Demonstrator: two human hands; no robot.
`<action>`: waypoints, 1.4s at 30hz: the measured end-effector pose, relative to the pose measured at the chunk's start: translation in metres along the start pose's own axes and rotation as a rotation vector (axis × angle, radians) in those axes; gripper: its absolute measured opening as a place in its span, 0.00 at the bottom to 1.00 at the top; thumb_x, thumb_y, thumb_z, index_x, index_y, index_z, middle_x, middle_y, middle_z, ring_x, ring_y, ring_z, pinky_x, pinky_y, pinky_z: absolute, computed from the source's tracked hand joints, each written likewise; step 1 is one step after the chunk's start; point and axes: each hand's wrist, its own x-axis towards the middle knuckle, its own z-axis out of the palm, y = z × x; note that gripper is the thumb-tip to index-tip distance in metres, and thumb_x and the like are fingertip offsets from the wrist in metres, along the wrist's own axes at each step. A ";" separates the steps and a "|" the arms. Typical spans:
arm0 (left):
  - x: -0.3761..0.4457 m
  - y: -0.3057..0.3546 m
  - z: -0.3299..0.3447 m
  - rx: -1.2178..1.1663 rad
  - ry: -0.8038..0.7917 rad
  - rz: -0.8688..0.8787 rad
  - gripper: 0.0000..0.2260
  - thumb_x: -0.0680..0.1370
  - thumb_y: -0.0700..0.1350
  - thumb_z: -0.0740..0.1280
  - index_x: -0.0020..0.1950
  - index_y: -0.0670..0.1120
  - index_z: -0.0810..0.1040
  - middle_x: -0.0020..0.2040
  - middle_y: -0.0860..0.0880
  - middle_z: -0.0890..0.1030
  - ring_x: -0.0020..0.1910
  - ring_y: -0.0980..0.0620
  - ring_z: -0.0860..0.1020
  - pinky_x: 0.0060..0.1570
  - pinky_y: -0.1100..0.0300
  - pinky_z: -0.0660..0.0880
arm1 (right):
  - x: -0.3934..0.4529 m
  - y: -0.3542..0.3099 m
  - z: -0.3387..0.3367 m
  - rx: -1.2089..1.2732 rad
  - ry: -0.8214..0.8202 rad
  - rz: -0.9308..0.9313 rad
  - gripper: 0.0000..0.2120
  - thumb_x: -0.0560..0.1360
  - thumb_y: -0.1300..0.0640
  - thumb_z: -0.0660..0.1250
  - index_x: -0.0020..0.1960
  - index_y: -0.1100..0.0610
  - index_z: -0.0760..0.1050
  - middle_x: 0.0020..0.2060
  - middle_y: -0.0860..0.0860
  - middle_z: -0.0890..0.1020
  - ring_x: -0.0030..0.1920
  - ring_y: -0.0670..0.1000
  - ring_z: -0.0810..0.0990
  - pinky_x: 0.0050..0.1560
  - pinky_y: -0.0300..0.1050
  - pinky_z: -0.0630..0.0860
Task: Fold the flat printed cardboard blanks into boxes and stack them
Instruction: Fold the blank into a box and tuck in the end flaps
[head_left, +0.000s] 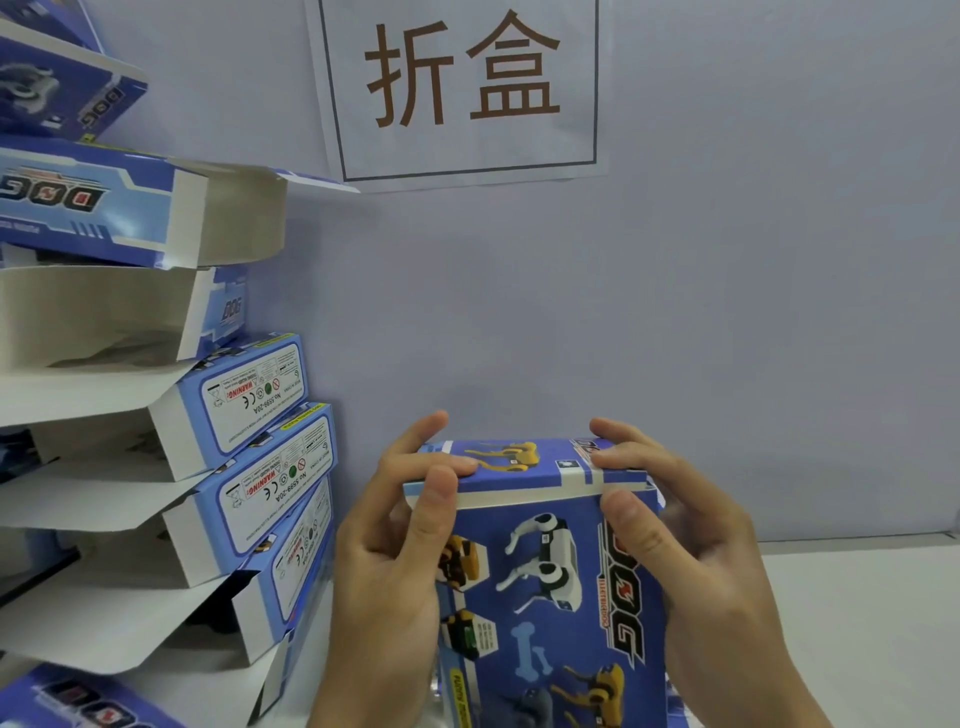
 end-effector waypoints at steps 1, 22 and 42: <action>0.000 0.000 0.002 -0.005 0.007 0.015 0.22 0.59 0.72 0.76 0.42 0.57 0.83 0.66 0.59 0.78 0.60 0.49 0.82 0.41 0.48 0.83 | 0.000 0.001 -0.002 0.015 0.002 -0.001 0.16 0.62 0.39 0.76 0.45 0.47 0.84 0.62 0.44 0.80 0.61 0.57 0.81 0.40 0.48 0.83; -0.006 0.000 0.012 0.072 -0.045 0.107 0.11 0.73 0.59 0.64 0.43 0.58 0.85 0.65 0.60 0.78 0.68 0.51 0.76 0.54 0.37 0.79 | 0.001 0.011 -0.014 0.036 0.033 -0.037 0.14 0.67 0.46 0.71 0.50 0.49 0.81 0.65 0.47 0.78 0.56 0.61 0.83 0.37 0.51 0.82; 0.001 -0.002 0.008 0.036 0.063 0.062 0.15 0.74 0.61 0.63 0.43 0.54 0.84 0.60 0.55 0.82 0.58 0.49 0.82 0.43 0.51 0.82 | -0.001 0.001 0.008 0.004 0.046 -0.036 0.27 0.61 0.30 0.75 0.51 0.47 0.80 0.61 0.46 0.81 0.53 0.55 0.85 0.35 0.45 0.82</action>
